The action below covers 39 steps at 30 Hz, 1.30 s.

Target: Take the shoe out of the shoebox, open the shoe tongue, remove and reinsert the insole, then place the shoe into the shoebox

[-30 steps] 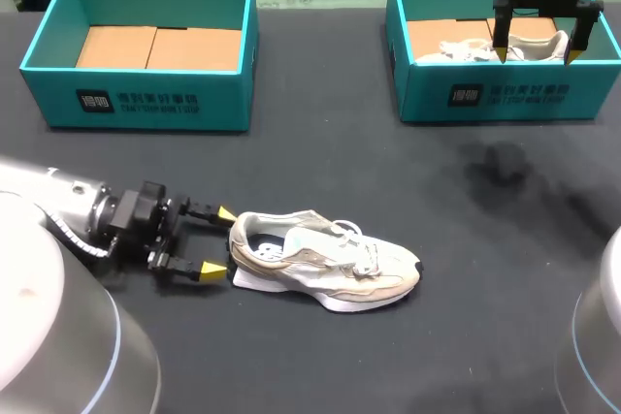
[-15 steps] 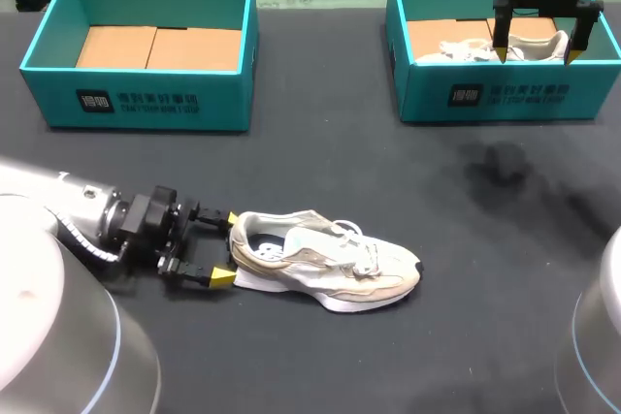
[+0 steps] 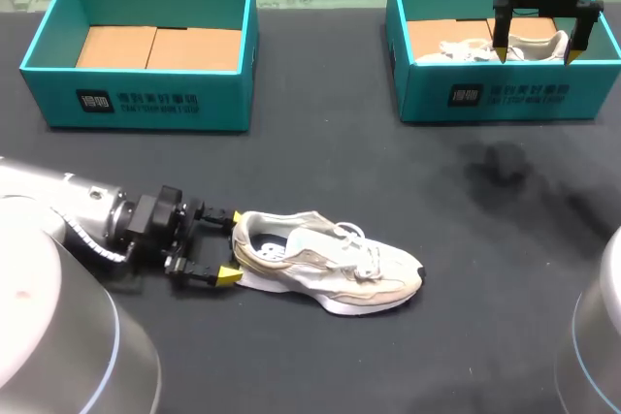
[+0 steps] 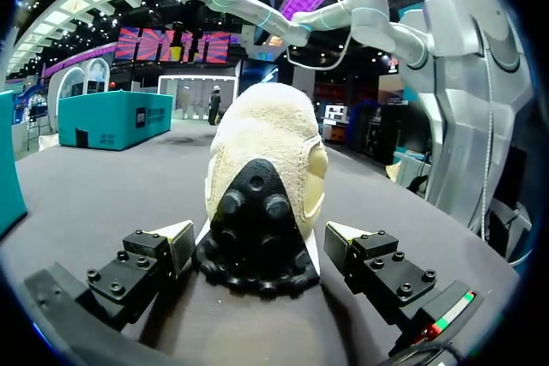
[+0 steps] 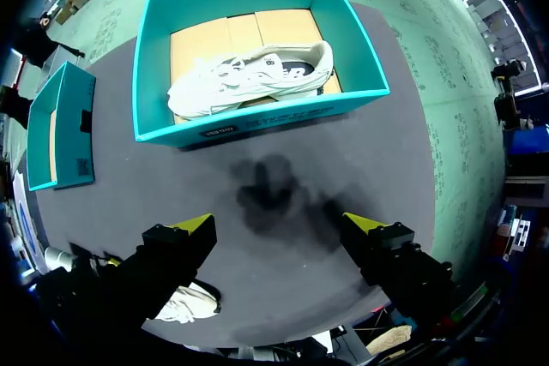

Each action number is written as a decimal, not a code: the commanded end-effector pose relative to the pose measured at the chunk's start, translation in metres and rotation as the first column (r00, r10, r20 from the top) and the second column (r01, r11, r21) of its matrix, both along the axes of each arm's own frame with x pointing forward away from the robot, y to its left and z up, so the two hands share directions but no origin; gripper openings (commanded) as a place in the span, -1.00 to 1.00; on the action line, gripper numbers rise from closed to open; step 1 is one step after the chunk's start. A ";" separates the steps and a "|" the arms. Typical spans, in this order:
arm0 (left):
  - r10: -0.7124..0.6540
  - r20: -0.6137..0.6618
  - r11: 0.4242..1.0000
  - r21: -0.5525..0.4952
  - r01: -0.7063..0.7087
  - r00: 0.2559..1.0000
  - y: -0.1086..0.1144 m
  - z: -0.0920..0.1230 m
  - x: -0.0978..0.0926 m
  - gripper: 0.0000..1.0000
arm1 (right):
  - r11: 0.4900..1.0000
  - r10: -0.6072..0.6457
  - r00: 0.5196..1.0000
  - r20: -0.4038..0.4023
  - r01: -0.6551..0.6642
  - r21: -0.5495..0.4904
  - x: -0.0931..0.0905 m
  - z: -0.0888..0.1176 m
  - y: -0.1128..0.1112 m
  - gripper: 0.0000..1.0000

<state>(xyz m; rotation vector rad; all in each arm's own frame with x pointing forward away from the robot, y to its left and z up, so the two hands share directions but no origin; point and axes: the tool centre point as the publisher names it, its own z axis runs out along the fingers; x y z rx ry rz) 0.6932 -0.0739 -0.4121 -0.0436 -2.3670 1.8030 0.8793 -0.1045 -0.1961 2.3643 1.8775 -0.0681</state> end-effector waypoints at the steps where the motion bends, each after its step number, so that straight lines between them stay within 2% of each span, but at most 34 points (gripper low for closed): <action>1: 0.007 0.006 1.000 0.001 -0.007 1.000 0.000 0.001 0.002 1.00 | 1.000 0.000 1.000 0.001 0.000 0.000 0.000 -0.001 0.000 1.00; 9: -0.028 0.015 0.999 0.019 0.028 0.999 0.001 0.000 0.007 1.00 | 1.000 0.000 1.000 0.001 0.000 0.000 0.000 -0.001 0.000 1.00; 19: -0.071 0.002 0.997 0.018 0.071 0.997 -0.011 -0.006 0.010 1.00 | 1.000 0.000 1.000 0.001 0.000 0.000 0.000 -0.001 0.000 1.00; 39: -0.114 -0.005 0.993 0.012 0.114 0.993 -0.033 -0.005 -0.005 1.00 | 1.000 0.000 1.000 0.001 0.000 0.000 0.000 -0.001 0.000 1.00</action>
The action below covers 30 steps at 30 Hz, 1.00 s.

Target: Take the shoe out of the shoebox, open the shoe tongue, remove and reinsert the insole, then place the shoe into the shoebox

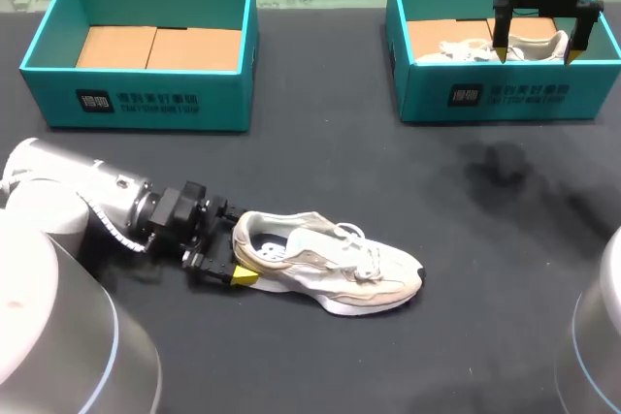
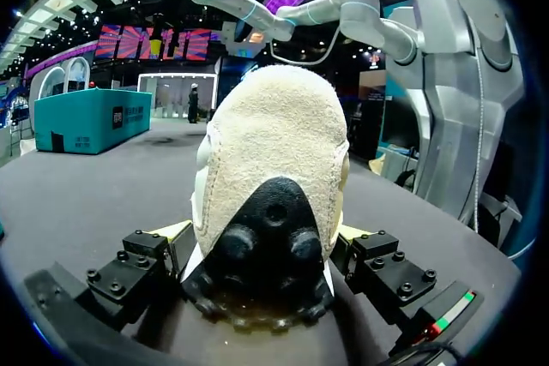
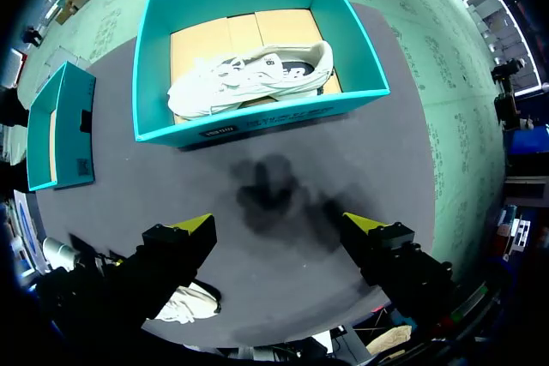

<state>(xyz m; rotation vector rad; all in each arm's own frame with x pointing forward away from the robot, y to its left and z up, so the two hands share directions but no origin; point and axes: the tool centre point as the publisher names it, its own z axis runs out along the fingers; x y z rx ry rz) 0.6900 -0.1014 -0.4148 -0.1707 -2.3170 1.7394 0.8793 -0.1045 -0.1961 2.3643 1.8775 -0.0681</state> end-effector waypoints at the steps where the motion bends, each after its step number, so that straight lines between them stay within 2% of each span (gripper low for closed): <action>1: 0.000 0.000 1.000 0.005 0.000 1.000 -0.007 -0.002 -0.002 1.00 | 1.000 0.000 1.000 0.001 0.000 0.000 0.000 -0.001 0.000 1.00; 10: -0.002 0.002 1.000 0.013 0.002 1.000 -0.012 -0.007 -0.002 1.00 | 1.000 0.000 1.000 0.001 0.000 0.000 0.000 -0.001 0.000 1.00; 12: -0.001 0.005 1.000 0.015 0.001 1.000 -0.012 -0.008 -0.002 -0.28 | 1.000 0.000 1.000 0.001 0.000 0.000 0.000 -0.001 0.000 1.00; 13: 0.000 0.009 1.000 0.015 0.000 1.000 -0.012 -0.008 -0.002 -1.00 | 1.000 0.000 1.000 0.001 0.000 0.000 0.000 -0.001 0.000 1.00; 30: 0.136 0.030 0.991 0.008 -0.136 0.990 0.006 -0.004 0.001 -1.00 | 1.000 0.000 1.000 0.001 0.000 0.000 0.000 -0.001 0.000 1.00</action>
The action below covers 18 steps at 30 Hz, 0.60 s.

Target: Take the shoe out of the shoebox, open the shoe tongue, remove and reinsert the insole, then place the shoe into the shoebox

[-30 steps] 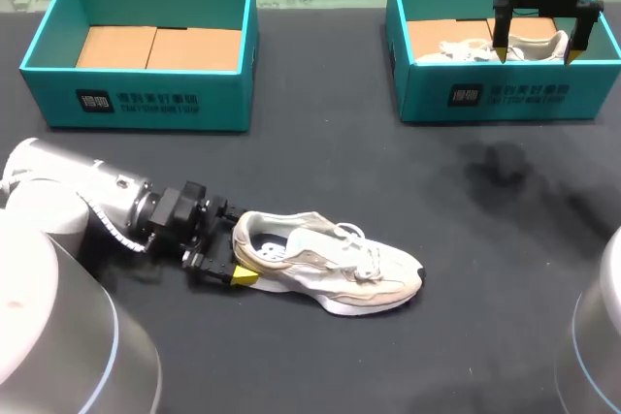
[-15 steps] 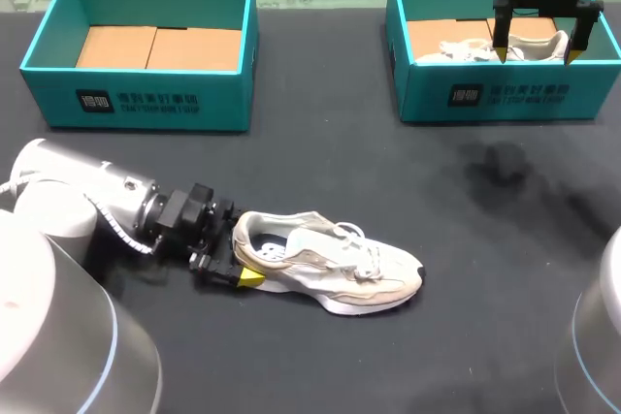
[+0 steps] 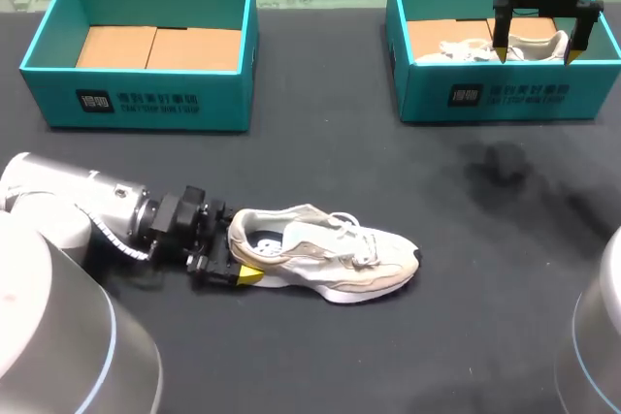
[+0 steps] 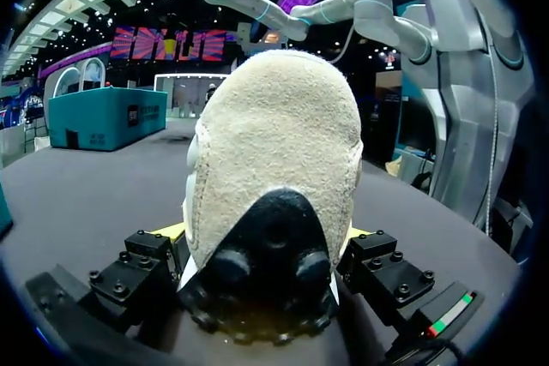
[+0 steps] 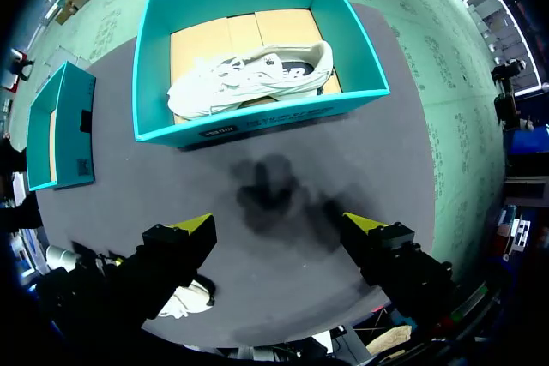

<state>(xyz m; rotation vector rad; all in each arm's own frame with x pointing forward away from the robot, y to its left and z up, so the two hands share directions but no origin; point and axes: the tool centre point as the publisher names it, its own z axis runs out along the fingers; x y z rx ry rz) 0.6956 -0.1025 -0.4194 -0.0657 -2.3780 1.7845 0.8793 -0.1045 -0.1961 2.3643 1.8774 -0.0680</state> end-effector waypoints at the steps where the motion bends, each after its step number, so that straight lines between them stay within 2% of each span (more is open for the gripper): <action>1: 0.039 0.015 0.999 0.005 -0.039 0.999 0.007 0.001 -0.004 -1.00 | 1.000 0.000 1.000 0.001 0.000 0.000 0.000 -0.001 0.000 1.00; 18: 0.048 0.016 0.999 0.002 -0.048 0.999 0.009 0.001 -0.004 -1.00 | 1.000 0.000 1.000 0.001 0.000 0.000 0.000 -0.001 0.000 1.00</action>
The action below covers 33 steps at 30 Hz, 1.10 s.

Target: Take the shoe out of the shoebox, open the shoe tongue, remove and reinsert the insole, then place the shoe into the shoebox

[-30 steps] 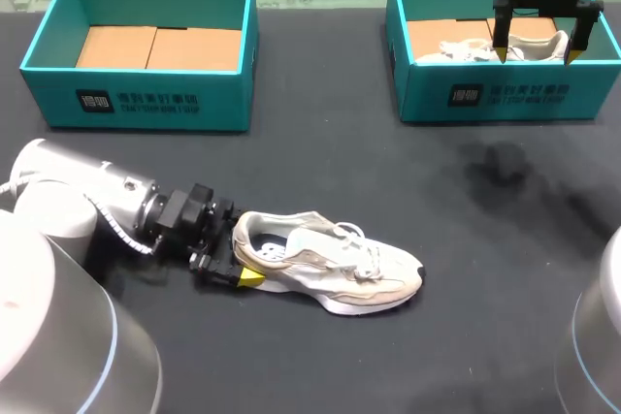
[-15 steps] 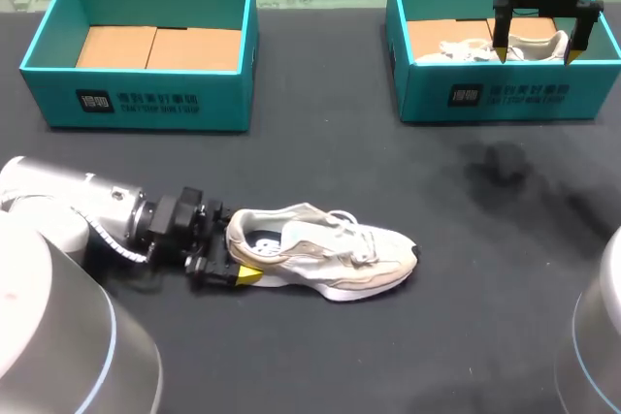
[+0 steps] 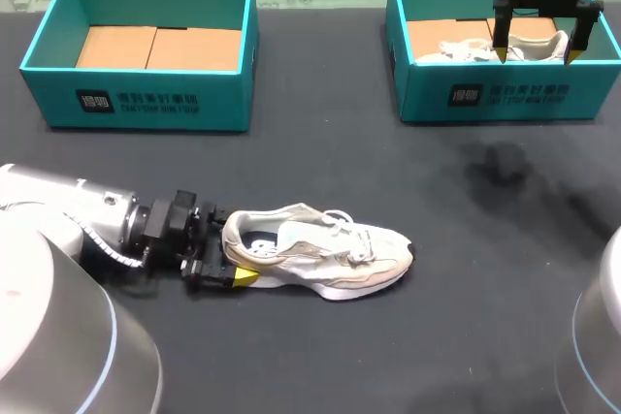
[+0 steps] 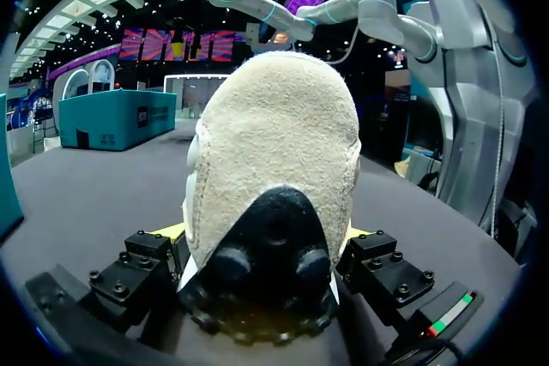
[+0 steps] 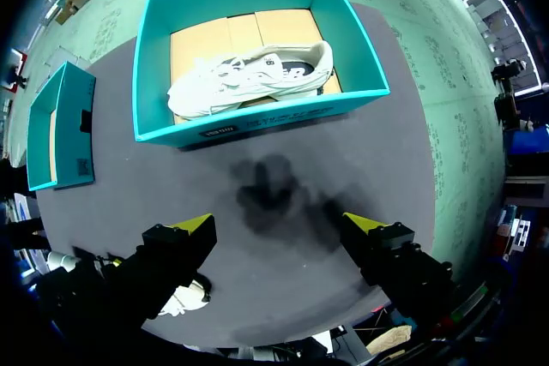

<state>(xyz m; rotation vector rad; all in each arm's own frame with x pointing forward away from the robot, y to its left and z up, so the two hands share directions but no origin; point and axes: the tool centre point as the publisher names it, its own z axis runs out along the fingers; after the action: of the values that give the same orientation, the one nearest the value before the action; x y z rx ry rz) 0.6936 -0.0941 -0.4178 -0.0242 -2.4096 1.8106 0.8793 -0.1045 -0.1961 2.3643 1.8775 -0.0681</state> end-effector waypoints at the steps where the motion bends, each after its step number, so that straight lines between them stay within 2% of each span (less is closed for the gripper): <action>1: 0.002 0.001 1.000 0.002 -0.002 1.000 0.001 0.000 -0.002 -1.00 | 1.000 0.000 1.000 0.001 0.000 0.000 0.000 -0.001 0.000 1.00; 12: 0.002 0.001 1.000 0.002 -0.002 1.000 0.001 0.000 -0.002 -1.00 | 1.000 0.000 1.000 0.001 0.000 0.000 0.000 -0.001 0.000 1.00; 14: 0.002 0.001 1.000 0.002 -0.002 1.000 0.001 0.000 -0.002 -1.00 | 1.000 -0.003 1.000 0.006 0.003 0.004 -0.011 0.002 0.020 1.00; 15: 0.002 0.001 1.000 0.002 -0.002 1.000 0.001 0.000 -0.002 -1.00 | 1.000 -0.031 0.999 -0.023 0.030 -0.002 -0.016 0.003 0.028 1.00; 17: 0.002 0.001 1.000 0.002 -0.002 1.000 0.001 0.000 -0.002 -1.00 | 1.000 -0.024 1.000 -0.003 0.024 0.000 -0.030 0.005 0.048 1.00; 22: 0.002 0.001 1.000 0.002 -0.002 1.000 0.001 0.000 -0.002 -1.00 | 0.998 -0.057 0.998 -0.023 0.057 -0.023 -0.058 0.008 0.087 1.00; 33: 0.002 0.001 1.000 0.002 -0.002 1.000 0.001 0.000 -0.002 -1.00 | 0.999 -0.047 0.999 0.005 0.047 -0.024 -0.108 0.011 0.178 1.00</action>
<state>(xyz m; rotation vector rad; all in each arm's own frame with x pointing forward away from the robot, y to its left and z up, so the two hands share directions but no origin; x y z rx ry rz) 0.6937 -0.0939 -0.4178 -0.0250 -2.4095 1.8101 0.7789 0.0520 -0.1838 2.4279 1.8418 -0.0637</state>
